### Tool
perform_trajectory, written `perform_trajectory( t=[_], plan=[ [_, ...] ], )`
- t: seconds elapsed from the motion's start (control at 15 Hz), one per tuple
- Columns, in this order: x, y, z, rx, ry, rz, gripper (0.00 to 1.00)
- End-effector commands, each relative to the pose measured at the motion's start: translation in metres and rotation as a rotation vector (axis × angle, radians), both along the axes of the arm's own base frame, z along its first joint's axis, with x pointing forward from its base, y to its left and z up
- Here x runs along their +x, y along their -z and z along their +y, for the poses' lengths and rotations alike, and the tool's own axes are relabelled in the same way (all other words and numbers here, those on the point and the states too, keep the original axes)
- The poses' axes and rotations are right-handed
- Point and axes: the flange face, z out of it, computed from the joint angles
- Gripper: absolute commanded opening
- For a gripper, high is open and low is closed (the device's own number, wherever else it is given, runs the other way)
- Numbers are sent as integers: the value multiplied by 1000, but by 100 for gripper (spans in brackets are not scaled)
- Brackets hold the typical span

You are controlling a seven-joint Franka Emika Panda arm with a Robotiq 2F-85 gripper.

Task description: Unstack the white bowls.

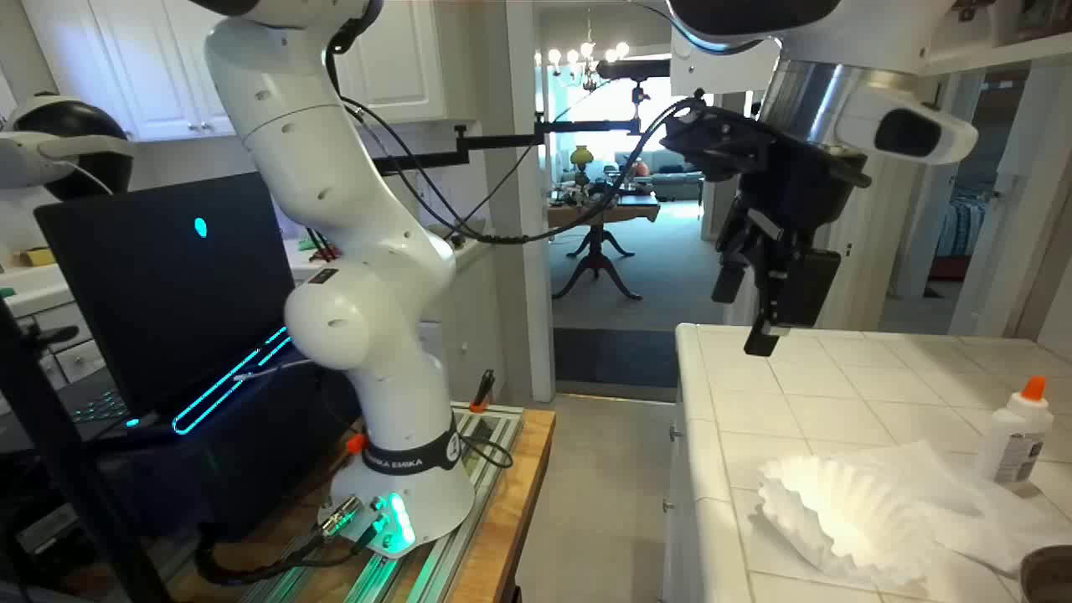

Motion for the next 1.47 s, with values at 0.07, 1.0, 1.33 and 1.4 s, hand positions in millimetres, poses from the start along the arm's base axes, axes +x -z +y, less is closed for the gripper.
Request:
perform_trajectory(
  t=[0.07,1.0,1.33,1.4],
  plan=[
    [0,0,0,0,0,1,100],
    [10,9,11,16,171,-85,100],
    [19,32,26,-12,290,-167,100],
    [20,37,25,-25,313,-170,100]
  ],
)
